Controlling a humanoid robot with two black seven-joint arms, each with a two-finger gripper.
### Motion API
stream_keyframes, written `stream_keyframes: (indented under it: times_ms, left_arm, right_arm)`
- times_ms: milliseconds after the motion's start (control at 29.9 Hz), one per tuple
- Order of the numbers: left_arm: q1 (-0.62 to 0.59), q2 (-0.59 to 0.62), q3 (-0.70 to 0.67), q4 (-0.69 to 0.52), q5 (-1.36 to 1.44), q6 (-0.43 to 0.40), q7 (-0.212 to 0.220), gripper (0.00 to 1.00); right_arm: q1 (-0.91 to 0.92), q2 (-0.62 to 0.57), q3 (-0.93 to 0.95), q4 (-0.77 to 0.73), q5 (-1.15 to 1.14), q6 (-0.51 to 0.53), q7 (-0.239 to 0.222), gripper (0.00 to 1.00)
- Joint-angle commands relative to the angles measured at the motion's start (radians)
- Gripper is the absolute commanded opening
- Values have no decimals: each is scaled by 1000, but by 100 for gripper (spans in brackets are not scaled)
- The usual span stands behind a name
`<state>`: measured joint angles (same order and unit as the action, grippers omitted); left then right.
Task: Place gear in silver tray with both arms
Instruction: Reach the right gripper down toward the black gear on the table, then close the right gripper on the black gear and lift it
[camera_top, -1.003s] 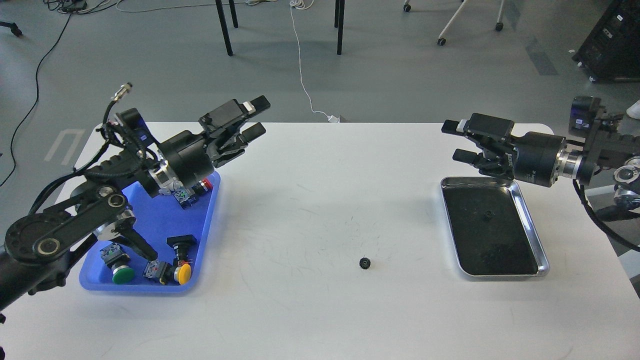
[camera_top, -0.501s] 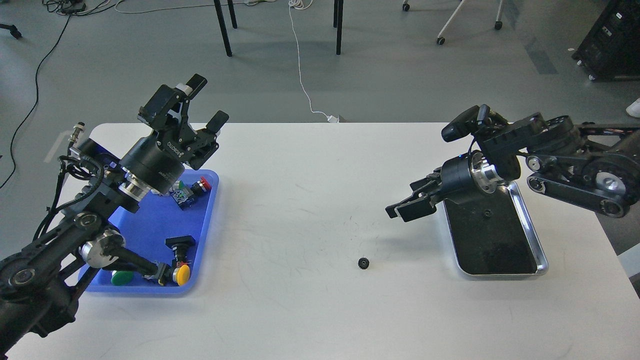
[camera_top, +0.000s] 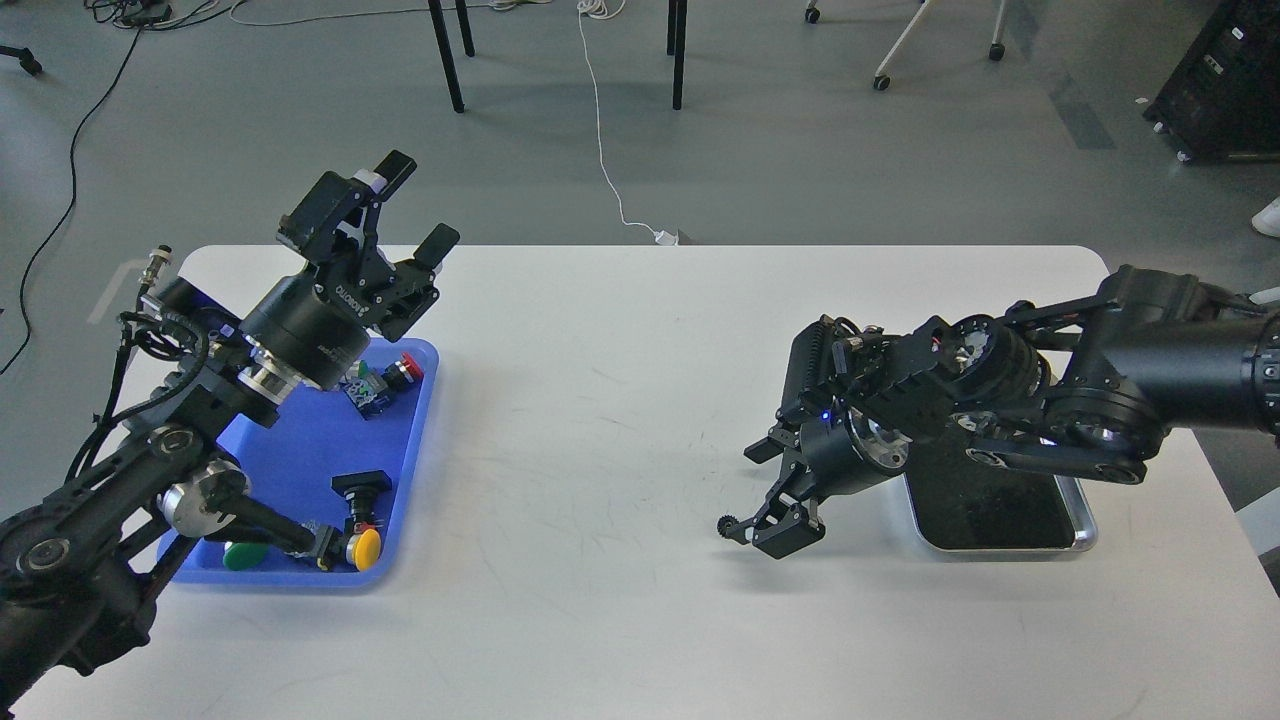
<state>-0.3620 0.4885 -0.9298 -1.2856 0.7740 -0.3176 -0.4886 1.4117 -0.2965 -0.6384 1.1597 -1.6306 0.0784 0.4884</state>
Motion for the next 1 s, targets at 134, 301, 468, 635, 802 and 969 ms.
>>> stream_keyframes:
  times_ms: [134, 301, 468, 635, 802, 969]
  left_arm:
    - [3, 2, 0, 0, -1, -4, 0, 97]
    - [2, 4, -3, -3, -1, -4, 0, 97]
    - [3, 2, -3, -4, -1, -4, 0, 97]
    - [3, 2, -4, -4, -1, -4, 0, 97]
    - [3, 2, -4, -4, -1, -4, 0, 97]
    - [3, 2, -4, -4, -1, -4, 0, 97]
  right_arm:
    - [0, 69, -36, -9, -2, -5, 0, 85]
    - [-2, 89, -52, -32, -2, -5, 0, 65]
    - [-10, 109, -55, -55, 0, -3, 0, 65]
    - [-11, 119, -58, -74, 0, 0, 0, 54]
    - [-11, 119, -73, -78, 0, 0, 0, 44]
    - [-13, 119, -73, -81, 0, 0, 0, 34]
